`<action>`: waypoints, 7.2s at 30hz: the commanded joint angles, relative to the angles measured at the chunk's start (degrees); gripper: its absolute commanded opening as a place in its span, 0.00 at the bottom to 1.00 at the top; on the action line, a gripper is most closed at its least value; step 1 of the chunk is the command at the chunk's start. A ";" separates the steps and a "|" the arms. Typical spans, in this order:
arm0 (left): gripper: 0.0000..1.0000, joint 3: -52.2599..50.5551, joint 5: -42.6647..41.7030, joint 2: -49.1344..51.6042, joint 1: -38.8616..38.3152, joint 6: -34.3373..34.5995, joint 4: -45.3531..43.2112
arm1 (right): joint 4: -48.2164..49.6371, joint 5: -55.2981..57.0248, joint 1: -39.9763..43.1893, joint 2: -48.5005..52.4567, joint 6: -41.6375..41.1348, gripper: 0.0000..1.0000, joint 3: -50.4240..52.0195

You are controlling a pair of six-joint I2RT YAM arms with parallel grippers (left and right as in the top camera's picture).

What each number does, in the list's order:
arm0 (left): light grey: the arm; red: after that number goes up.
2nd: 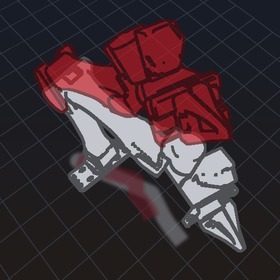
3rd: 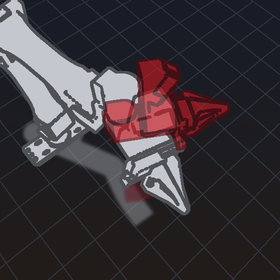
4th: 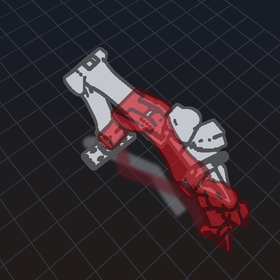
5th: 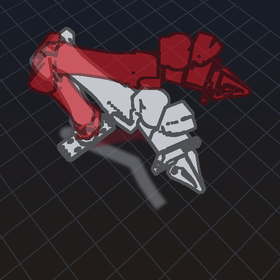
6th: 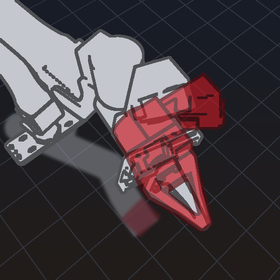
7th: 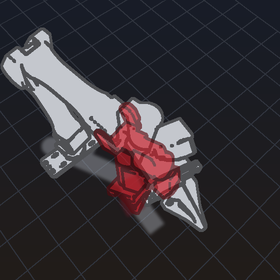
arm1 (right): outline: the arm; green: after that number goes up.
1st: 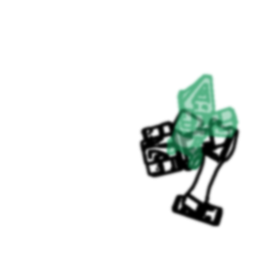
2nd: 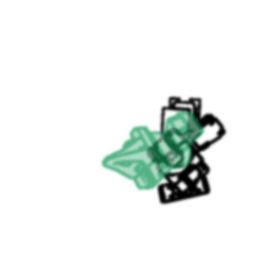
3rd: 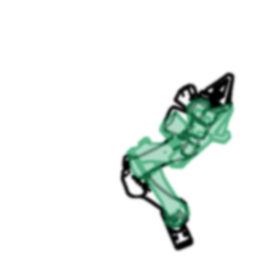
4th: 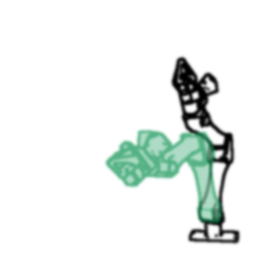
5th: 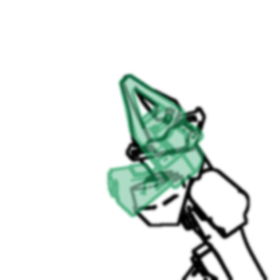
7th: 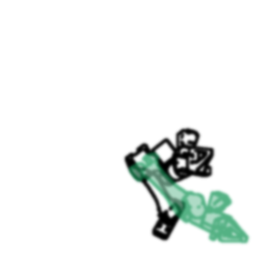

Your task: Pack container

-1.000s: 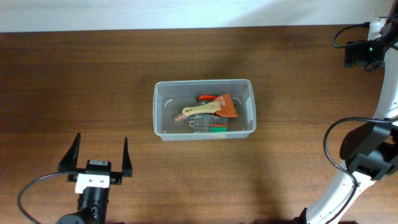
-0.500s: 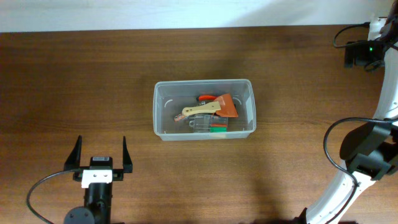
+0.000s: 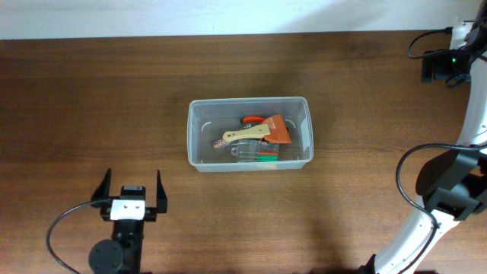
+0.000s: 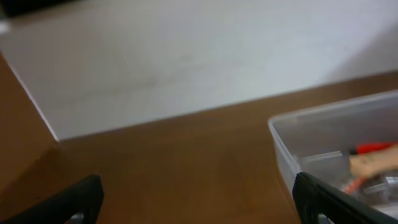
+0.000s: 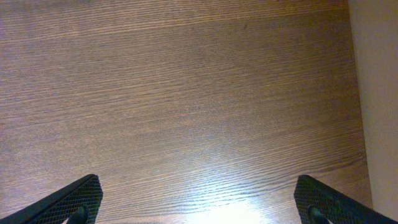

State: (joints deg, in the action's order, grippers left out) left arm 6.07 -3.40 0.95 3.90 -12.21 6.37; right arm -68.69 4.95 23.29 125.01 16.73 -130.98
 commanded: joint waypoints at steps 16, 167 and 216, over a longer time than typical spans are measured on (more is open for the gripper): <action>0.99 -3.58 -2.82 -0.66 1.79 1.64 2.19 | 0.17 -0.24 0.37 -0.48 -0.02 0.99 -0.09; 0.99 -3.58 -2.80 -0.61 1.79 1.64 2.19 | 85.46 -12.55 -23.30 -114.42 -14.27 0.99 115.45; 0.99 -3.58 -2.80 -0.61 1.79 1.64 2.19 | 64.81 -12.48 -23.28 -124.82 -14.25 0.99 130.66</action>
State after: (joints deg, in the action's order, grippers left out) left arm 2.98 -6.44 0.89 5.39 -11.27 8.78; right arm -3.44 -7.62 0.58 0.80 3.01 -0.58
